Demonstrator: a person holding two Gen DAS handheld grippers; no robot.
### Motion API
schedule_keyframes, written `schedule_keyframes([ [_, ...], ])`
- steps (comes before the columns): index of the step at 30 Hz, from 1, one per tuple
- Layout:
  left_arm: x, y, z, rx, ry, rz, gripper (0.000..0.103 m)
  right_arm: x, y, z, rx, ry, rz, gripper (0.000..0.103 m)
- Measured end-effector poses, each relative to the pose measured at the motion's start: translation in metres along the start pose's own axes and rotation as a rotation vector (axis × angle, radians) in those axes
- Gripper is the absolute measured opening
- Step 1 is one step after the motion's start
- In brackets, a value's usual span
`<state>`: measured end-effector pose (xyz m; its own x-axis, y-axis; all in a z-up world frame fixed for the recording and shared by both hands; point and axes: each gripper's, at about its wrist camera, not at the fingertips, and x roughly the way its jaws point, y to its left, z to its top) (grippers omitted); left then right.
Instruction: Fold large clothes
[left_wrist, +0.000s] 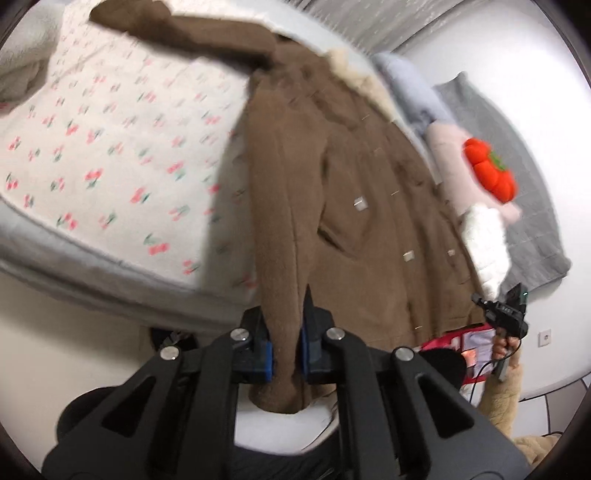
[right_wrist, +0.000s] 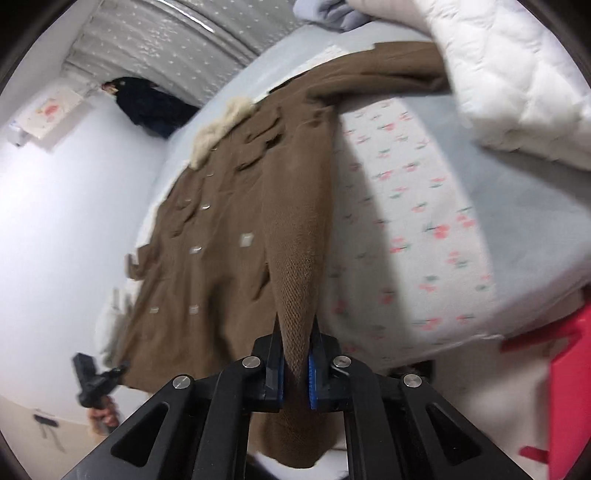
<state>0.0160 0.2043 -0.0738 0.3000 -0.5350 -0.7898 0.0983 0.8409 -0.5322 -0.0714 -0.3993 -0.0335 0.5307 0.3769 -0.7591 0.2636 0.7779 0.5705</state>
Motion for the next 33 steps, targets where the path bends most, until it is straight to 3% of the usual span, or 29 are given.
schedule_keyframes([
  [4,0.059,0.014,-0.003,0.022,0.133,0.185,0.013,0.044,-0.013,-0.005,-0.054,0.136,-0.264,0.008],
  [6,0.068,0.009,-0.001,0.043,0.138,0.227,0.013,0.067,-0.011,-0.005,-0.107,0.171,-0.373,0.008],
  [8,0.067,-0.004,0.0,0.09,0.14,0.268,0.016,0.07,-0.004,-0.002,-0.141,0.184,-0.425,0.009],
  [10,0.06,-0.017,0.004,0.134,0.119,0.349,0.025,0.063,0.007,-0.001,-0.196,0.193,-0.478,0.013],
  [11,0.052,-0.025,0.006,0.153,0.076,0.429,0.027,0.06,0.013,0.001,-0.219,0.189,-0.506,0.018],
  [13,0.04,-0.043,0.015,0.18,-0.009,0.527,0.043,0.044,0.028,0.006,-0.239,0.131,-0.544,0.025],
  [14,0.036,-0.054,0.021,0.195,-0.055,0.542,0.056,0.035,0.038,0.01,-0.252,0.086,-0.528,0.033],
  [15,0.034,-0.067,0.024,0.218,-0.097,0.53,0.063,0.029,0.049,0.009,-0.263,0.054,-0.5,0.04],
  [16,0.033,-0.08,0.028,0.251,-0.125,0.498,0.064,0.026,0.06,0.012,-0.274,0.028,-0.467,0.052],
  [17,0.037,-0.095,0.031,0.284,-0.134,0.458,0.067,0.026,0.076,0.016,-0.299,0.0,-0.416,0.058],
  [21,0.081,-0.147,0.034,0.407,-0.097,0.316,0.075,0.061,0.131,0.019,-0.396,0.046,-0.244,0.06],
  [24,0.112,-0.164,0.029,0.493,-0.039,0.256,0.075,0.1,0.162,0.014,-0.473,0.11,-0.195,0.06],
  [26,0.133,-0.164,0.024,0.518,0.016,0.262,0.075,0.12,0.167,0.006,-0.51,0.153,-0.188,0.06],
  [28,0.156,-0.158,0.019,0.517,0.091,0.323,0.075,0.142,0.165,-0.007,-0.509,0.231,-0.197,0.06],
  [30,0.15,-0.153,0.006,0.581,0.096,0.314,0.076,0.153,0.154,-0.024,-0.533,0.293,-0.27,0.06],
  [32,0.144,-0.149,0.0,0.601,0.156,0.333,0.077,0.147,0.155,-0.041,-0.617,0.317,-0.324,0.06],
  [33,0.139,-0.147,0.001,0.595,0.179,0.337,0.077,0.145,0.151,-0.047,-0.609,0.375,-0.365,0.06],
])
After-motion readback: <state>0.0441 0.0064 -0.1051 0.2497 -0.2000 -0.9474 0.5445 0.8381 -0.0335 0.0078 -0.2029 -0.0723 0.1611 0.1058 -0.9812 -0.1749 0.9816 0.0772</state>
